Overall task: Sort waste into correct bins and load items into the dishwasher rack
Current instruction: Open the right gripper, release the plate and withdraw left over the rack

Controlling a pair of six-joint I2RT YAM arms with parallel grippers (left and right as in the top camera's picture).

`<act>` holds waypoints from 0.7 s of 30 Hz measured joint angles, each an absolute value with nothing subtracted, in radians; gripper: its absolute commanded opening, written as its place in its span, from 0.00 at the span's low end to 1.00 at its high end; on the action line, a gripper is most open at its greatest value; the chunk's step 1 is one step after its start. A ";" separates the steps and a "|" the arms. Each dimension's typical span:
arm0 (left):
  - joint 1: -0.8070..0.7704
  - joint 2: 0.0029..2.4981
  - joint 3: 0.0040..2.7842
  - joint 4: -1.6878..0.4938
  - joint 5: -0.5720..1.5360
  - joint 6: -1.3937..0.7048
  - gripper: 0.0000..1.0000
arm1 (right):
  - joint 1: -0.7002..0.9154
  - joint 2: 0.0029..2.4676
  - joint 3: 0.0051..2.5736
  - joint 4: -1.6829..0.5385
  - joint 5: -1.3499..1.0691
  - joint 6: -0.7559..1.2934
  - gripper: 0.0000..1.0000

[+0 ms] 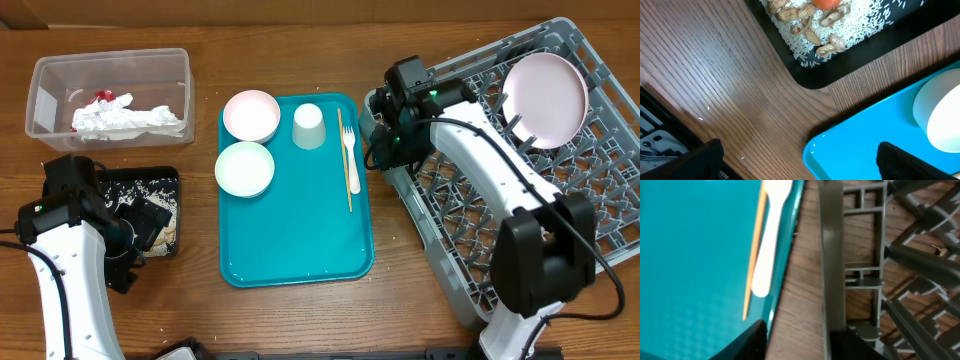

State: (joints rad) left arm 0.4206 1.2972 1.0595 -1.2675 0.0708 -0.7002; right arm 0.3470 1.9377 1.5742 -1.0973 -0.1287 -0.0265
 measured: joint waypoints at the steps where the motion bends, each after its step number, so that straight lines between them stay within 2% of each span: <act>1: 0.421 1.297 1.060 -1.267 0.071 -0.700 1.00 | 0.345 1.948 1.575 -1.087 -0.112 -0.026 0.40; 4: 0.421 1.297 1.060 -1.267 0.070 -0.700 1.00 | 0.346 1.952 1.575 -1.079 -0.080 -0.026 0.40; 7: 0.421 1.297 1.060 -1.267 0.071 -0.700 1.00 | 0.346 1.961 1.574 -1.056 -0.059 -0.025 0.34; 10: 0.421 1.297 1.060 -1.267 0.070 -0.700 1.00 | 0.345 1.963 1.574 -1.018 -0.009 0.000 0.19; 16: 0.421 1.297 1.060 -1.267 0.070 -0.700 1.00 | 0.319 1.965 1.574 -0.949 0.003 0.044 0.15; 21: 0.421 1.297 1.059 -1.267 0.070 -0.700 1.00 | 0.242 1.971 1.574 -0.891 -0.009 0.050 0.15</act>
